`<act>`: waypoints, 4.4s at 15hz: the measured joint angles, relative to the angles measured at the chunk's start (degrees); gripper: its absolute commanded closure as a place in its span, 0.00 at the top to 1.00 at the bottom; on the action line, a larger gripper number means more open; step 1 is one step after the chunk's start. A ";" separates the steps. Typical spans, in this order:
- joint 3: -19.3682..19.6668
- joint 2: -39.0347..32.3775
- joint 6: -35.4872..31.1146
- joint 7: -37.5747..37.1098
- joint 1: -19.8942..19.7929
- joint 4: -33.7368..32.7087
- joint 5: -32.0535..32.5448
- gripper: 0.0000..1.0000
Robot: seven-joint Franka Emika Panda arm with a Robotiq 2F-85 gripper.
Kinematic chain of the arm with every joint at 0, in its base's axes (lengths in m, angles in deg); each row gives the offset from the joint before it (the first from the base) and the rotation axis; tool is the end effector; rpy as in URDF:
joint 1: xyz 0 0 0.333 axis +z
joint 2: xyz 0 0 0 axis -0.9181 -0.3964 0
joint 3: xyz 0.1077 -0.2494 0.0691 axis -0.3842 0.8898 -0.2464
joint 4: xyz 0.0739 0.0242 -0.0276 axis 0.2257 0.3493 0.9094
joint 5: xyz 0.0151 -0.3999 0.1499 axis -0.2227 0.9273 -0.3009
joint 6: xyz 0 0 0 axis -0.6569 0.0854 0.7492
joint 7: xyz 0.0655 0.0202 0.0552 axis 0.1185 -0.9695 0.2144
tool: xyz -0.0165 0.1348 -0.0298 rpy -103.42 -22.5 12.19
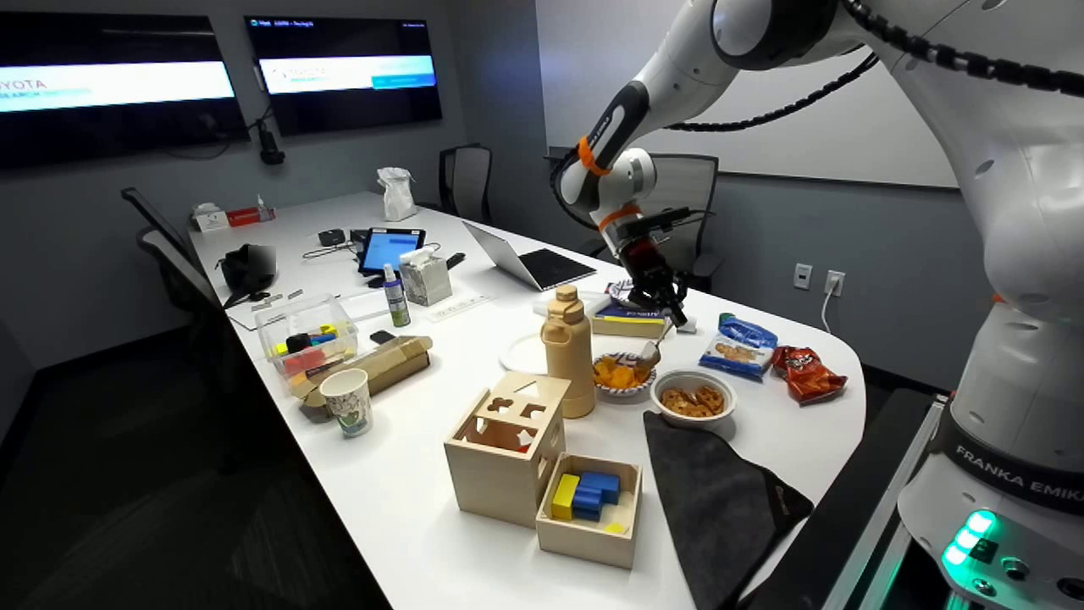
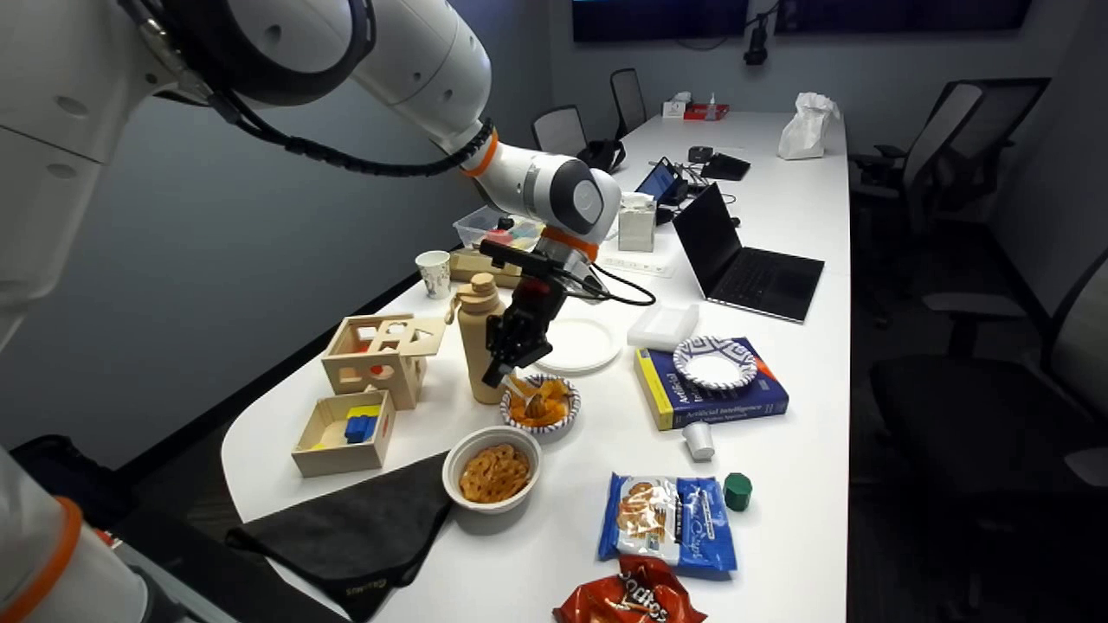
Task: Use the spoon to stir the contents of the small plate
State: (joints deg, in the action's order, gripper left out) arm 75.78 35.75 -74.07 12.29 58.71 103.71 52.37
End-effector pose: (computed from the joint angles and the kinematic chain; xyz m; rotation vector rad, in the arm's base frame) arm 0.5360 -0.1253 0.1111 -2.7409 0.4857 1.3320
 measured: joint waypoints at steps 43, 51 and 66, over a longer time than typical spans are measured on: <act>-2.03 -1.93 1.30 23.51 -5.92 -0.86 -0.86 0.01; -2.10 -4.32 -1.33 27.68 -9.09 -1.91 -3.27 0.01; -1.74 -1.52 -12.65 22.98 -9.46 5.81 -8.37 0.01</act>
State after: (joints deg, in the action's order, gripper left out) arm 74.04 34.24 -86.72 35.27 49.24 109.52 44.00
